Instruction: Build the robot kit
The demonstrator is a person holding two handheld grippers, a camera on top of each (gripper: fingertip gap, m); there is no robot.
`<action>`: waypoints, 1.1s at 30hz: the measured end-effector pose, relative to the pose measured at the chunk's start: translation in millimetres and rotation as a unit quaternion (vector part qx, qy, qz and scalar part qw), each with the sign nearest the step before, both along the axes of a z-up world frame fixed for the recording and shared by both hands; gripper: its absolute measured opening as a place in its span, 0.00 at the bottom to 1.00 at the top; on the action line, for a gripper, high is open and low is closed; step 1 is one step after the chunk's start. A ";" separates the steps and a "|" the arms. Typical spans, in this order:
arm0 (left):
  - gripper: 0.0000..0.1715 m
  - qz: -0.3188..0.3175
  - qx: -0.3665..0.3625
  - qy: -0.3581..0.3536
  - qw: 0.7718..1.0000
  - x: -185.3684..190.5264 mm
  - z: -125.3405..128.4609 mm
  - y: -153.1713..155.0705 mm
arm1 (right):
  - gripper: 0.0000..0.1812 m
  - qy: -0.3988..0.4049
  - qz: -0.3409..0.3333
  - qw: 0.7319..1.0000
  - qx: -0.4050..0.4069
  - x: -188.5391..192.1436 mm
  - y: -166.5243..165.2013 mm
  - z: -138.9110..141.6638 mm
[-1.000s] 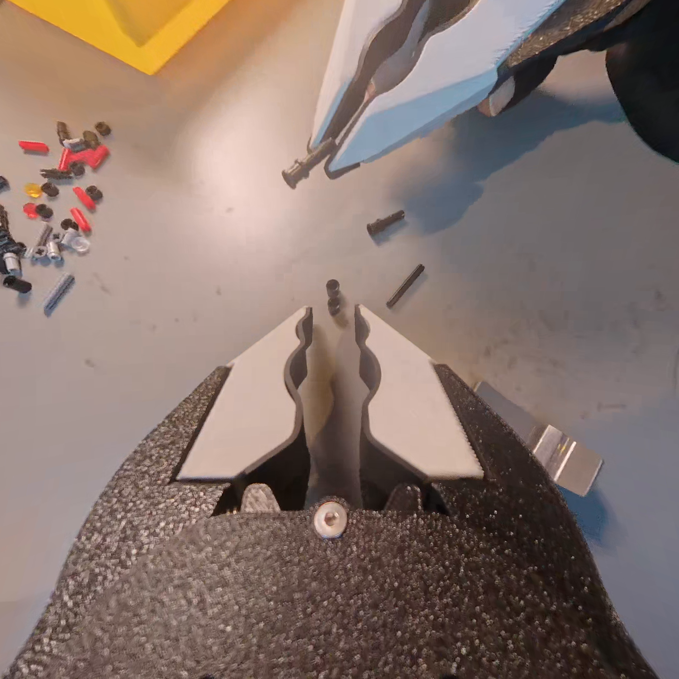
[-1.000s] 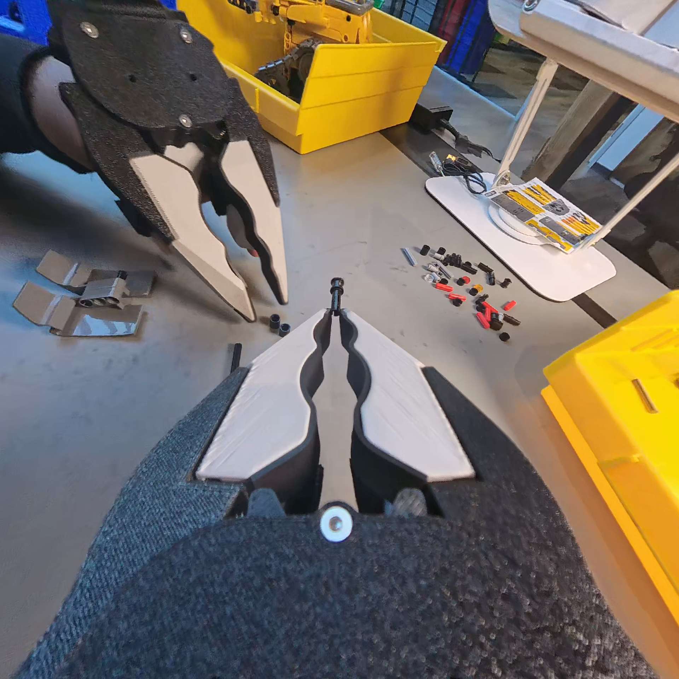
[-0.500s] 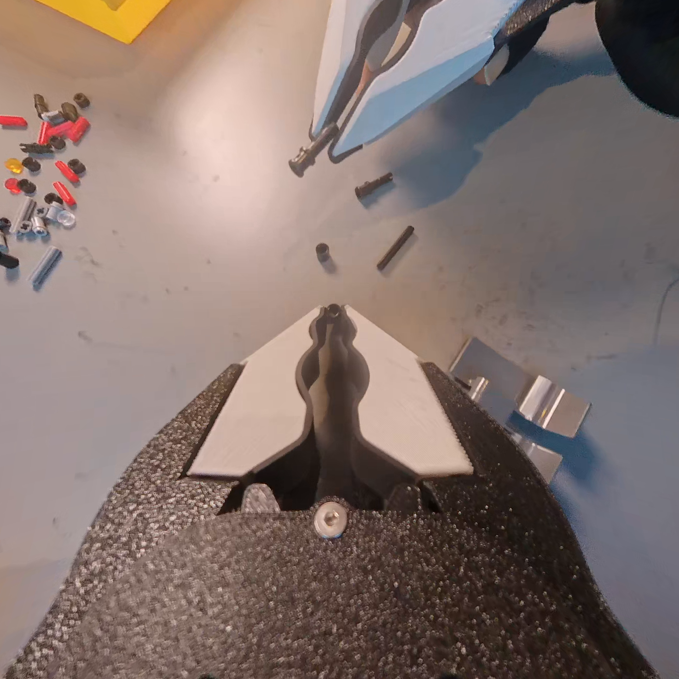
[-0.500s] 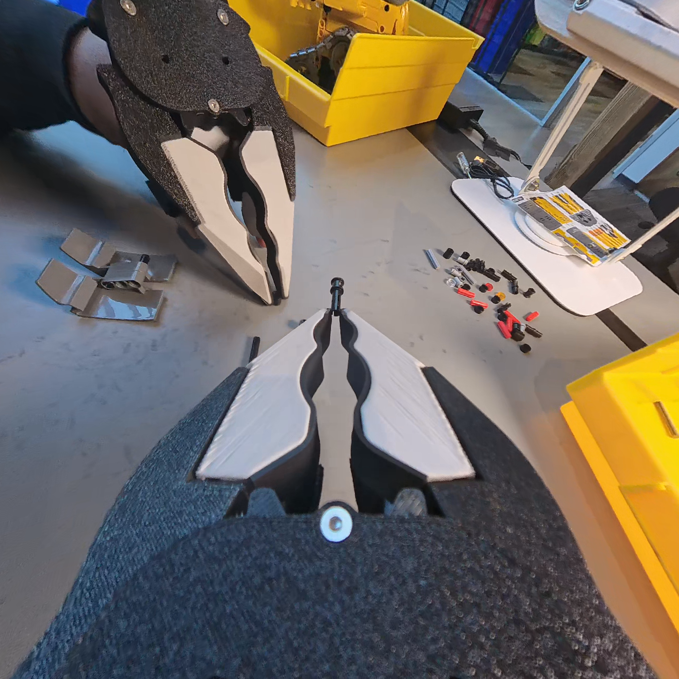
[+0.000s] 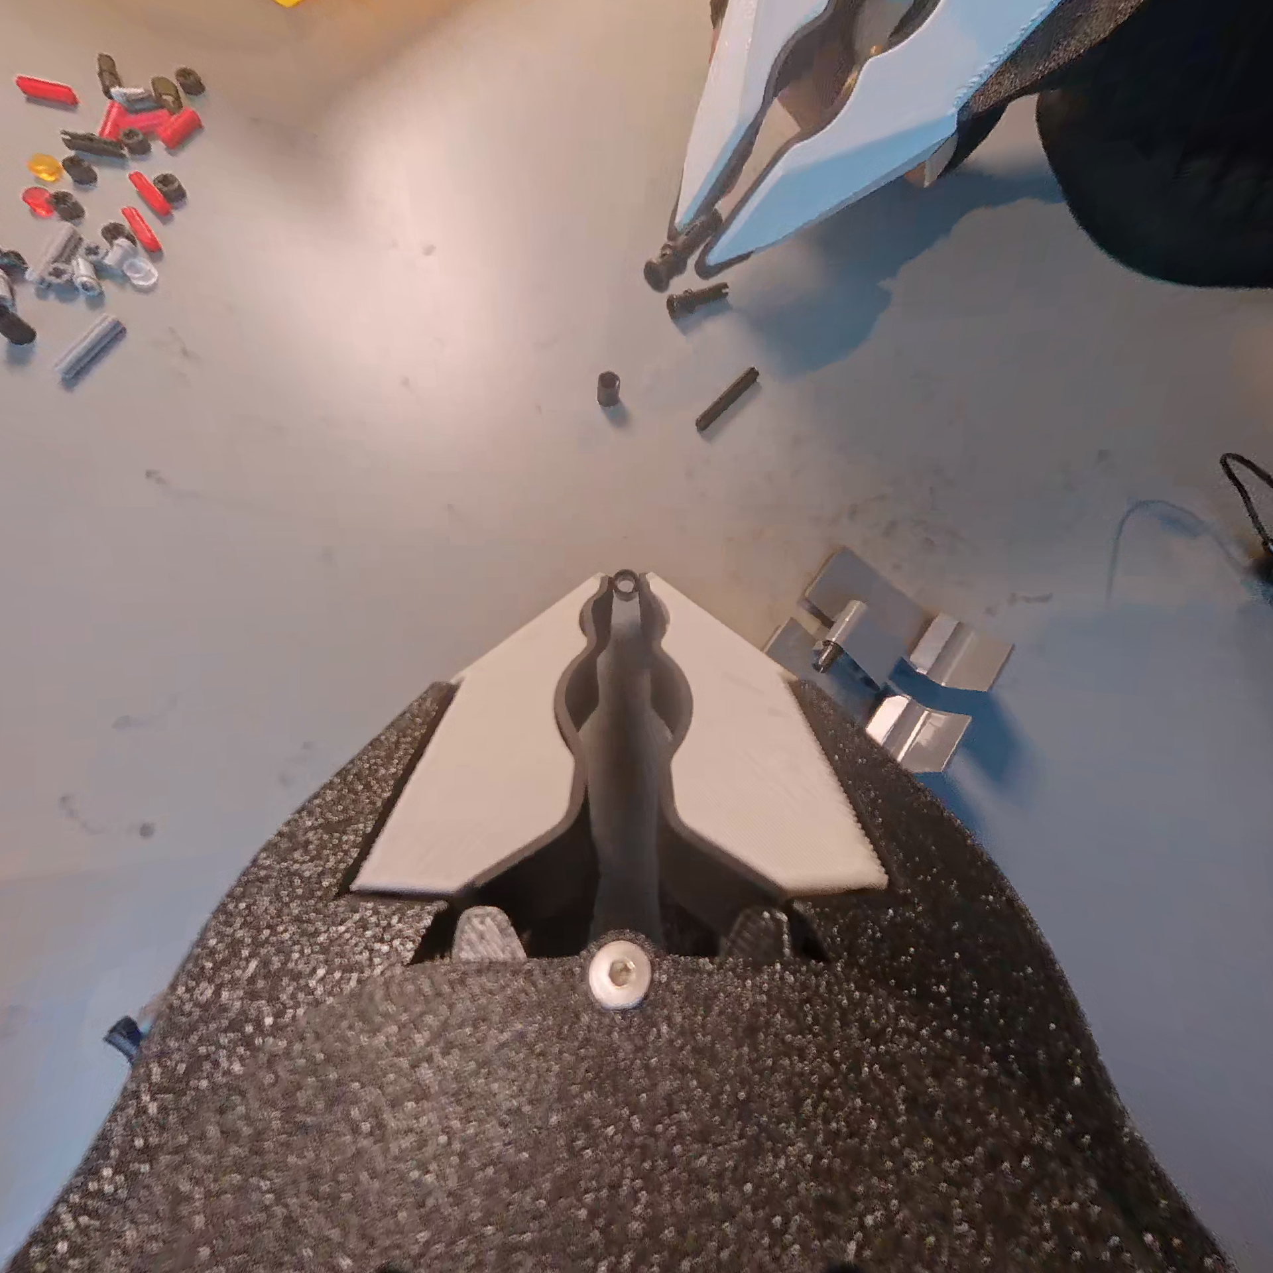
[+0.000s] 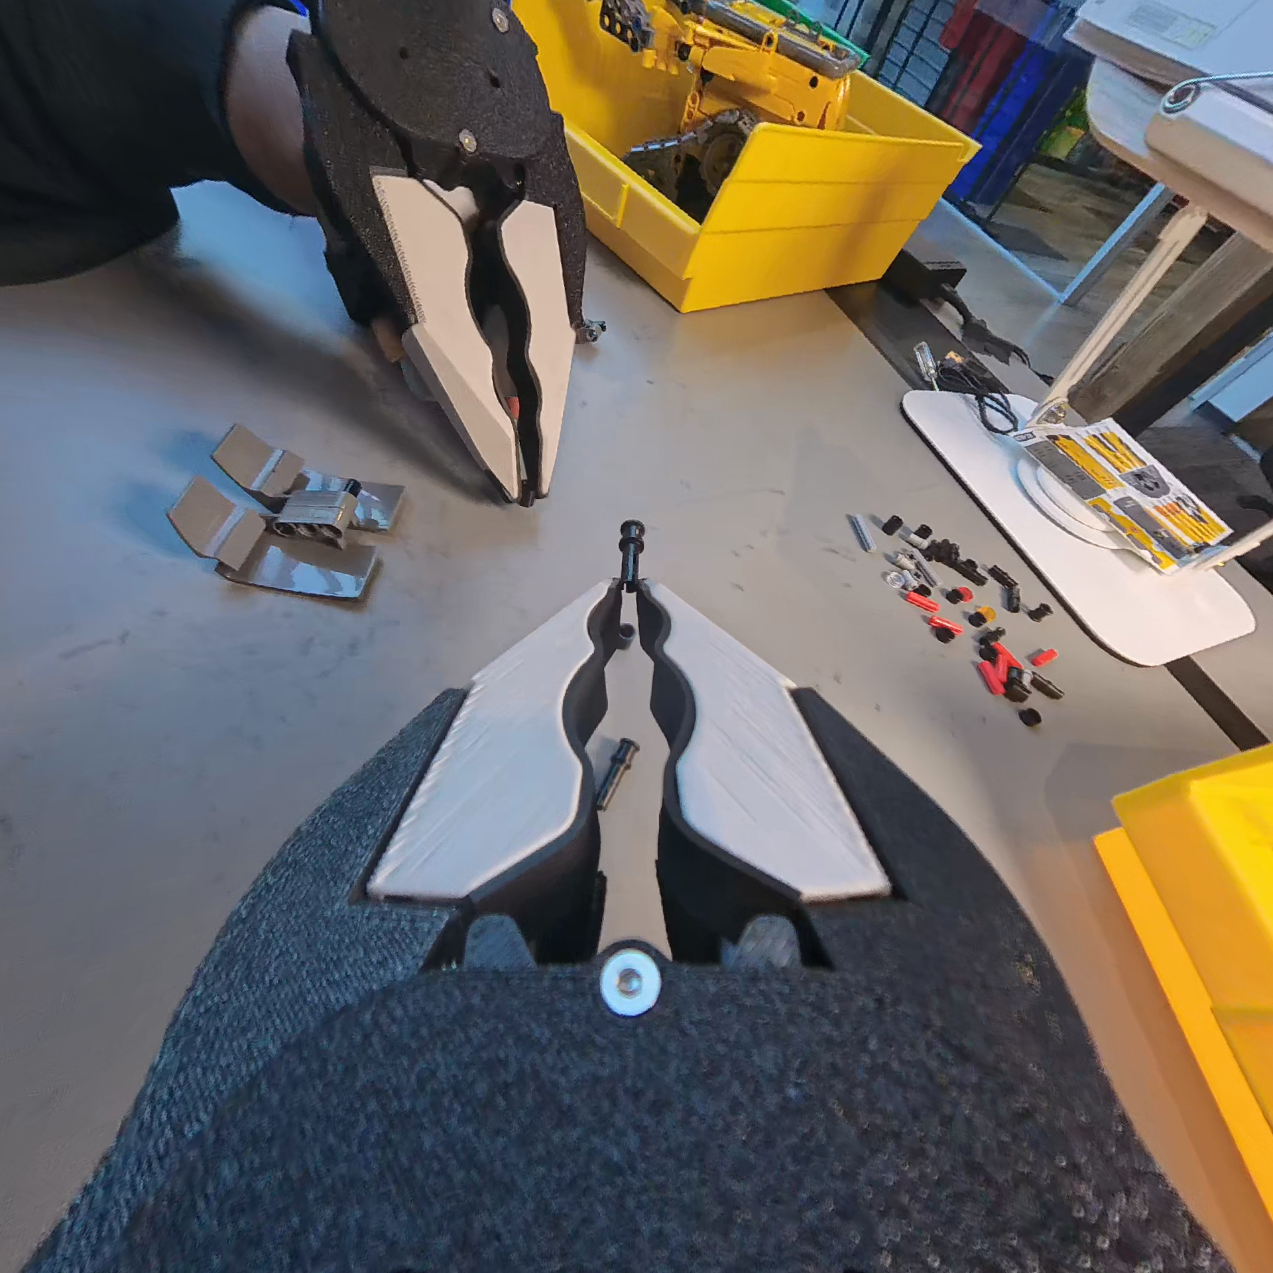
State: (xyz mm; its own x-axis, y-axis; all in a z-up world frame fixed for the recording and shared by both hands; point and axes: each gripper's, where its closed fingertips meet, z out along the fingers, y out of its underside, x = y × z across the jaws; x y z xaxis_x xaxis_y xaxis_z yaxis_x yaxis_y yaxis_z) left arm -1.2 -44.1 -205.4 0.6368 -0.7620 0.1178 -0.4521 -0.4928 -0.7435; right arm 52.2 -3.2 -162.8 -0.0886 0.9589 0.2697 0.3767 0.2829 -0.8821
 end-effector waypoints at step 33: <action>0.05 -0.069 0.148 0.006 0.987 43.4 38.4 -16.1 | 0.02 0.024 0.100 0.994 0.040 -16.7 -58.3 7.2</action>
State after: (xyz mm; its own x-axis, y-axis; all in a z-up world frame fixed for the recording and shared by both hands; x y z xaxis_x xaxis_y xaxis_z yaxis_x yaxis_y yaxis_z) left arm 42.2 -60.2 -167.0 0.5238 -0.8419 -0.1297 -0.5093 -0.1875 -0.8399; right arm 35.5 -61.5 -155.6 -0.2609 0.8984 0.3532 0.2640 0.4183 -0.8691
